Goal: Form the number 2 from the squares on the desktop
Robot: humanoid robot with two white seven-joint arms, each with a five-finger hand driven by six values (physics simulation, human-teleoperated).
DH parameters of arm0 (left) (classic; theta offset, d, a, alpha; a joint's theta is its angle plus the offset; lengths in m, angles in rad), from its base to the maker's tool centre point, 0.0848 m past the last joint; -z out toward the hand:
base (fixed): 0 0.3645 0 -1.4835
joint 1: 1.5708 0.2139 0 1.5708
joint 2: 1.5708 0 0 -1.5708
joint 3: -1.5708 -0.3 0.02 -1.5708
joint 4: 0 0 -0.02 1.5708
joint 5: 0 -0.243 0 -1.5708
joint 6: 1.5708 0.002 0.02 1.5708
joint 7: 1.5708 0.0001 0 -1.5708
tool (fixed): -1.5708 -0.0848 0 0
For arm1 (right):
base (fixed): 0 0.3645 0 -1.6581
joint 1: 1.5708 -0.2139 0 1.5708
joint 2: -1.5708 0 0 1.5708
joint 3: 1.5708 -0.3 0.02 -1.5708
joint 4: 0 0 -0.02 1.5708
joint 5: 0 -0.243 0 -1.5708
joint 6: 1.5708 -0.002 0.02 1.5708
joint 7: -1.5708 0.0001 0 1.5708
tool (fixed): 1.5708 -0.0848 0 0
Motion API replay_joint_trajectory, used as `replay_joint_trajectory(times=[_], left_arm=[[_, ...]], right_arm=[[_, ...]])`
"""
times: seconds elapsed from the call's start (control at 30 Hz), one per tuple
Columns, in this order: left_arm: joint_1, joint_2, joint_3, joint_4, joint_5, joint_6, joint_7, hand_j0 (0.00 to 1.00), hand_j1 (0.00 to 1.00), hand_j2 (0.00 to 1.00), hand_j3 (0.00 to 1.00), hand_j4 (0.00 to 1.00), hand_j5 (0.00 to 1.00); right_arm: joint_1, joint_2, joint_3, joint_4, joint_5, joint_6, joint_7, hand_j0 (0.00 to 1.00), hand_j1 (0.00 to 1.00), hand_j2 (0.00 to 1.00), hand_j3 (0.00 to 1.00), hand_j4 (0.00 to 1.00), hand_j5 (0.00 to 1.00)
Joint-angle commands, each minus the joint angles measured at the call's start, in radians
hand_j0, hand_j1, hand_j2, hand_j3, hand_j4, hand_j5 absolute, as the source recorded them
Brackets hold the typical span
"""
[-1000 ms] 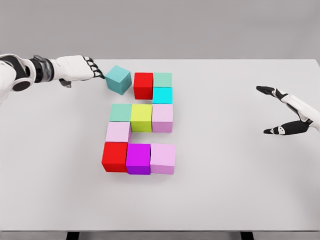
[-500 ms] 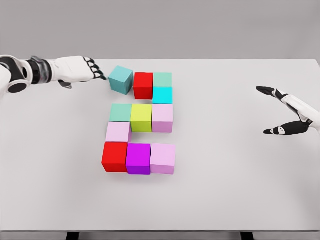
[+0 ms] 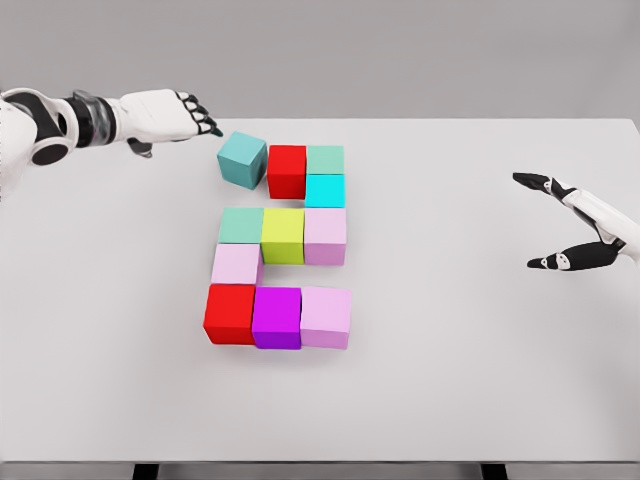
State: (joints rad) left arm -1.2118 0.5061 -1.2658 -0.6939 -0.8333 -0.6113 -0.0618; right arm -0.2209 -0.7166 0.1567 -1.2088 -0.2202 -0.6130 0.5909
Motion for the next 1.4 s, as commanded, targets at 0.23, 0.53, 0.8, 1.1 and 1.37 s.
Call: replay_joint_trajectory(times=[0.23, 0.53, 0.8, 1.1, 1.37], left_arm=[[-0.020, -0.107, 0.003, 0.083, 0.003, 0.000, 0.000, 1.00, 1.00, 1.00, 1.00, 1.00, 1.00], [-0.028, -0.170, 0.003, 0.162, -0.006, 0.000, -0.001, 1.00, 1.00, 1.00, 1.00, 1.00, 1.00], [-0.023, -0.167, -0.001, 0.165, -0.010, 0.000, -0.001, 1.00, 1.00, 1.00, 1.00, 1.00, 1.00], [-0.017, -0.155, 0.000, 0.159, -0.009, 0.000, -0.001, 1.00, 1.00, 1.00, 1.00, 1.00, 1.00], [-0.017, -0.130, -0.001, 0.151, -0.007, 0.000, -0.001, 1.00, 1.00, 1.00, 1.00, 1.00, 1.00]], right_arm=[[0.000, -0.001, 0.000, 0.000, -0.008, 0.002, 0.000, 1.00, 1.00, 1.00, 1.00, 1.00, 1.00], [0.000, -0.001, 0.000, 0.000, -0.008, 0.002, 0.000, 1.00, 1.00, 1.00, 1.00, 1.00, 1.00], [0.000, -0.001, 0.000, 0.000, -0.008, 0.002, 0.000, 1.00, 1.00, 1.00, 1.00, 1.00, 1.00], [0.000, -0.001, 0.000, 0.000, -0.008, 0.002, 0.000, 1.00, 1.00, 1.00, 1.00, 1.00, 1.00], [0.000, -0.001, 0.000, 0.000, -0.008, 0.002, 0.000, 1.00, 1.00, 1.00, 1.00, 1.00, 1.00]])
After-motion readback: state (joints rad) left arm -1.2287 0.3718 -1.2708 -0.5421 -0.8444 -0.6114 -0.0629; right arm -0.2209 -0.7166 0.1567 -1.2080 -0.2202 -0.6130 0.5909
